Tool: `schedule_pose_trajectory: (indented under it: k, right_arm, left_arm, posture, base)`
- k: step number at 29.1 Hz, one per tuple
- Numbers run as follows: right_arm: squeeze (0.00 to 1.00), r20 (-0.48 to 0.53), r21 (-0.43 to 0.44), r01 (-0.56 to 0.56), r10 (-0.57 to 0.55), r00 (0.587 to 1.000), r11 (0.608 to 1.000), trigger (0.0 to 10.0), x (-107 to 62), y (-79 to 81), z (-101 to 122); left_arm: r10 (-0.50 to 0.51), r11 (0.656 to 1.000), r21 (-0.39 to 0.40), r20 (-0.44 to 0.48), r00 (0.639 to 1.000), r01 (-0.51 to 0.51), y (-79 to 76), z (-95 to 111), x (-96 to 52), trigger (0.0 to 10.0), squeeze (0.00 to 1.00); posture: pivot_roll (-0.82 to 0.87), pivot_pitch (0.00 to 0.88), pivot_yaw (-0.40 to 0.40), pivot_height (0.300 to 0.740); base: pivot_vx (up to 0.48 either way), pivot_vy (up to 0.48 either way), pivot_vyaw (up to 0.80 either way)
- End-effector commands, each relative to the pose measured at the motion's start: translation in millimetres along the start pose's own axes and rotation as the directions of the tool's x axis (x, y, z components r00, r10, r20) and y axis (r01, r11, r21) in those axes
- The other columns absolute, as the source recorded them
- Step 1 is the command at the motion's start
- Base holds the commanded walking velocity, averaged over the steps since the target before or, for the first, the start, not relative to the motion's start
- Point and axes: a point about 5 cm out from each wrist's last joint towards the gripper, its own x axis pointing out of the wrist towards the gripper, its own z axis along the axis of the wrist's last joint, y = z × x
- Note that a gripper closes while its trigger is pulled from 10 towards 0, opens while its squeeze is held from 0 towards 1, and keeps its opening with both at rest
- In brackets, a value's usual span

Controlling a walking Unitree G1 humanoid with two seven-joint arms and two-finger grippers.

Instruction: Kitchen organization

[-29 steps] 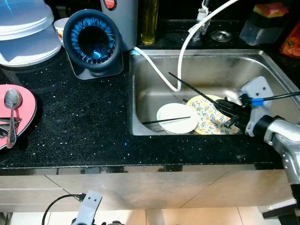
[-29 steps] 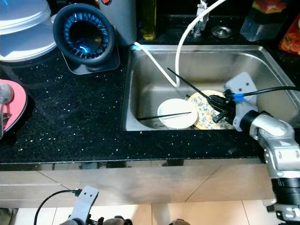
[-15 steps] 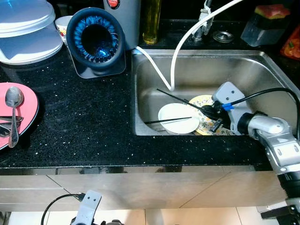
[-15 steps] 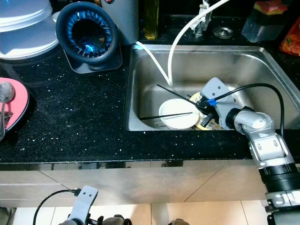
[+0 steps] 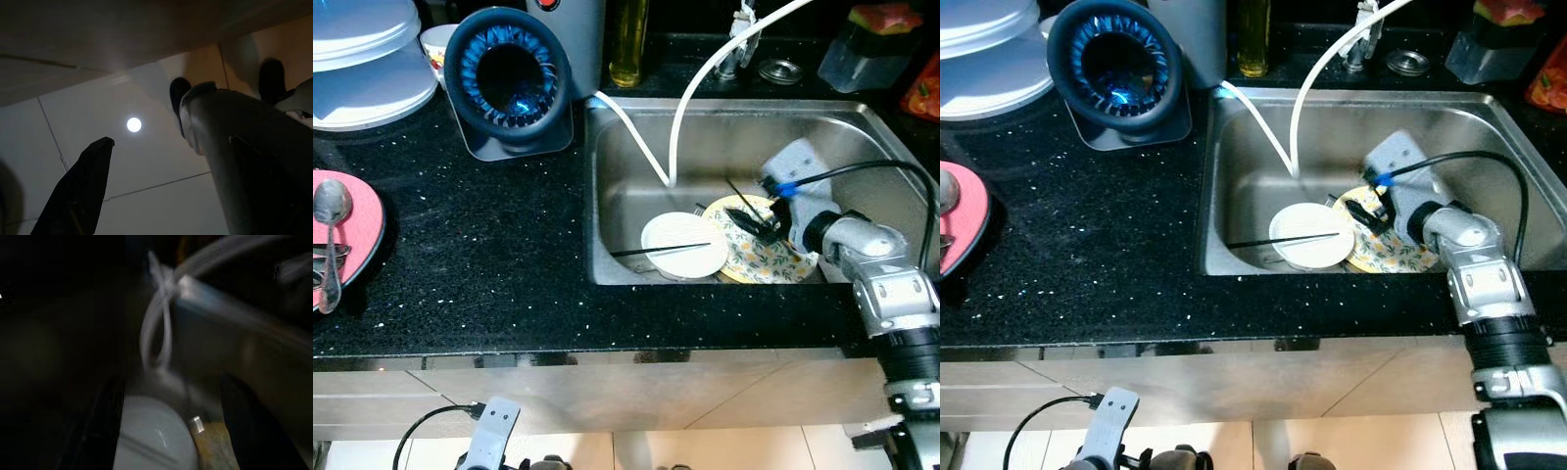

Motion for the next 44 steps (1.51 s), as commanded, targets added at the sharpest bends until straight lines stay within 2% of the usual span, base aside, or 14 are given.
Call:
schedule_pose_trajectory:
  k: [1, 2, 3, 6, 11, 17, 24, 38, 44]
  right_arm:
    - [0.0, 0.091, 0.06, -0.017, 0.011, 0.996, 0.998, 10.0, -5.5, 0.9, 6]
    - [0.0, 0.091, 0.06, -0.017, 0.011, 0.996, 0.998, 10.0, -5.5, 0.9, 6]
    - [0.0, 0.16, 0.12, -0.059, 0.04, 0.986, 0.991, 10.0, -5.5, 12.4, 7]
    - [0.0, 0.183, 0.176, -0.064, 0.031, 0.983, 0.982, 10.0, -5.2, 22.3, 0]
    - [0.0, 0.202, 0.211, -0.051, 0.007, 0.979, 0.976, 10.0, -4.5, 25.4, -3]
    - [0.0, 0.208, 0.271, 0.031, -0.09, 0.974, 0.962, 10.0, -3.6, 24.0, -8]
    - [0.0, 0.208, 0.304, 0.081, -0.149, 0.967, 0.949, 10.0, -5.8, 23.8, -11]
    - [0.0, 0.219, 0.314, 0.093, -0.168, 0.961, 0.945, 10.0, -5.3, 29.8, -10]
    - [0.0, 0.288, 0.362, 0.06, -0.173, 0.942, 0.93, 10.0, -5.8, 32.9, -2]
  left_arm:
    - [-0.019, 0.999, -0.029, -0.151, 0.988, 0.015, -5.5, -39, -8.3, 10.0, 0.0]
    - [-0.019, 0.999, -0.029, -0.151, 0.988, 0.015, -5.5, -39, -8.3, 10.0, 0.0]
    - [-0.011, 0.999, -0.033, -0.147, 0.989, 0.007, -3.8, -37, -7.7, 10.0, 0.0]
    - [-0.01, 0.999, -0.037, -0.143, 0.99, 0.005, -3.2, -34, -6.9, 10.0, 0.0]
    - [-0.019, 0.999, -0.037, -0.151, 0.988, 0.013, -3.7, -33, -6.3, 10.0, 0.0]
    - [-0.024, 0.999, -0.029, -0.167, 0.986, 0.019, -4.8, -32, -5.5, 10.0, 0.0]
    - [-0.023, 1.0, -0.025, -0.176, 0.984, 0.019, -3.6, -30, -5.0, 10.0, 0.0]
    - [-0.032, 0.999, -0.005, -0.176, 0.984, 0.031, -3.0, -27, -4.0, 10.0, 0.0]
    - [-0.035, 0.999, 0.001, -0.176, 0.984, 0.036, -3.4, -26, -3.6, 10.0, 0.0]
  posture:
    - [0.05, 0.166, -0.028, 0.74]
    - [0.05, 0.166, -0.028, 0.74]
    - [0.04, 0.151, -0.024, 0.74]
    - [0.04, 0.141, -0.017, 0.74]
    - [0.04, 0.13, -0.008, 0.74]
    - [0.04, 0.114, 0.005, 0.74]
    - [0.04, 0.107, 0.012, 0.74]
    - [0.03, 0.106, 0.021, 0.74]
    - [0.03, 0.103, 0.02, 0.74]
  base:
    - [0.0, 0.0, 0.0]
    - [0.0, 0.0, 0.0]
    - [0.0, 0.0, 0.79]
    - [0.0, 0.0, 0.79]
    - [0.0, 0.0, 0.44]
    - [0.0, 0.0, 0.0]
    - [0.0, 0.0, 0.0]
    - [-0.017, 0.0, 0.0]
    - [-0.166, 0.0, 0.0]
